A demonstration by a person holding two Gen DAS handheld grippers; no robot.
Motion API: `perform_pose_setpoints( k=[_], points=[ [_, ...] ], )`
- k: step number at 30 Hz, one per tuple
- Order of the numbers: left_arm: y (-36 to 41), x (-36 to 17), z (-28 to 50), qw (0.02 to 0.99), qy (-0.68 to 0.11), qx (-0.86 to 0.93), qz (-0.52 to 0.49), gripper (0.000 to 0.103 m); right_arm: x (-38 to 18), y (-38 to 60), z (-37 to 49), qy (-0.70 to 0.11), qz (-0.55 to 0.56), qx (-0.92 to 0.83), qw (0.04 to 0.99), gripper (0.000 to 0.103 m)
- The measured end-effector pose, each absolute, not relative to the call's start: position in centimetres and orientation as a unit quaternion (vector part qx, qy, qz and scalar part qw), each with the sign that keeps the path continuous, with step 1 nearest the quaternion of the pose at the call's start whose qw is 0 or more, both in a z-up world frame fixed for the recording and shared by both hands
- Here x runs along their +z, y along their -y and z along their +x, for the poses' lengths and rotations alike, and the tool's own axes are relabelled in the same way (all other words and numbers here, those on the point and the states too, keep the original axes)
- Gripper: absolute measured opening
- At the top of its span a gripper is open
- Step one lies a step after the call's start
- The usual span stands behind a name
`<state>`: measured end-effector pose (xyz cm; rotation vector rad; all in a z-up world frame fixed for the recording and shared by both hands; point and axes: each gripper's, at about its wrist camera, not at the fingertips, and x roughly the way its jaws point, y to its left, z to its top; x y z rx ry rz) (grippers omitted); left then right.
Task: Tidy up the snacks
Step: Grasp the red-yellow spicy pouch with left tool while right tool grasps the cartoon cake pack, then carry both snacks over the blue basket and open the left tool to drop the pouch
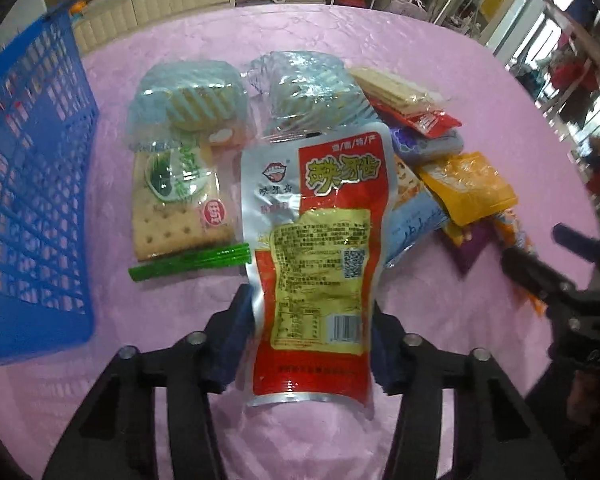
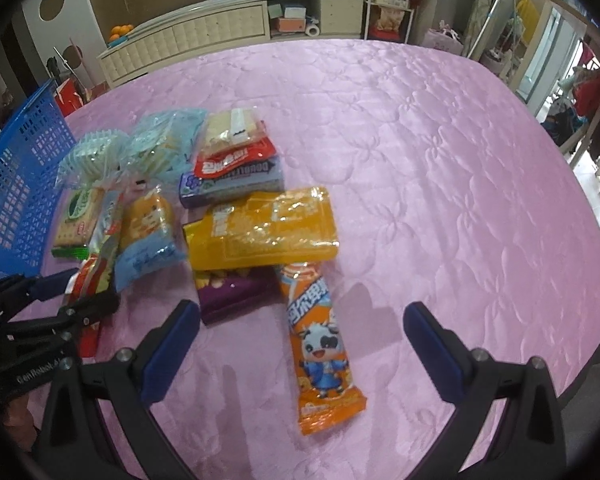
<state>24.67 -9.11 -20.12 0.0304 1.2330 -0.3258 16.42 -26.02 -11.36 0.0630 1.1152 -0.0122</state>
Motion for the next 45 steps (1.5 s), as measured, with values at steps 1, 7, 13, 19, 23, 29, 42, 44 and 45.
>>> perform_pose_setpoints(
  k=[1,7,13,19,23,29,42,44,45],
  points=[
    [8.9,-20.1,24.7,0.803,-0.576,-0.153,0.011,0.044,-11.3,25.9,16.4,-0.529,0.031,-0.004,0.848,0.103],
    [8.5,-18.6,24.0,0.819,-0.551,-0.16,-0.009,0.023,-9.7,24.6,17.2,-0.516,0.016,0.04,0.855,0.103],
    [6.3,-18.3,22.3,0.827,-0.54,-0.153,-0.039,0.023,-9.2,22.8,18.9,-0.52,-0.02,0.08,0.85,0.103],
    [5.2,-18.0,21.8,0.839,-0.524,-0.14,-0.053,0.023,-9.7,20.2,20.1,-0.527,-0.039,0.141,0.837,0.103],
    [4.7,-17.8,22.0,0.848,-0.514,-0.119,-0.04,0.023,-10.5,18.4,21.3,-0.535,-0.071,0.169,0.825,0.099],
    [4.5,-18.4,22.1,0.848,-0.519,-0.104,-0.034,0.023,-12.2,16.7,23.2,-0.552,-0.101,0.187,0.806,0.092],
    [6.0,-18.6,22.1,0.851,-0.515,-0.1,-0.006,0.023,-14.4,15.3,21.7,-0.538,-0.139,0.211,0.804,0.057],
    [6.1,-18.1,21.7,0.852,-0.515,-0.1,-0.006,0.023,-14.2,15.9,21.2,-0.538,-0.126,0.212,0.806,0.056],
    [6.2,-17.9,21.5,0.852,-0.514,-0.1,-0.007,0.023,-14.1,16.3,20.8,-0.538,-0.117,0.212,0.807,0.055]
  ],
)
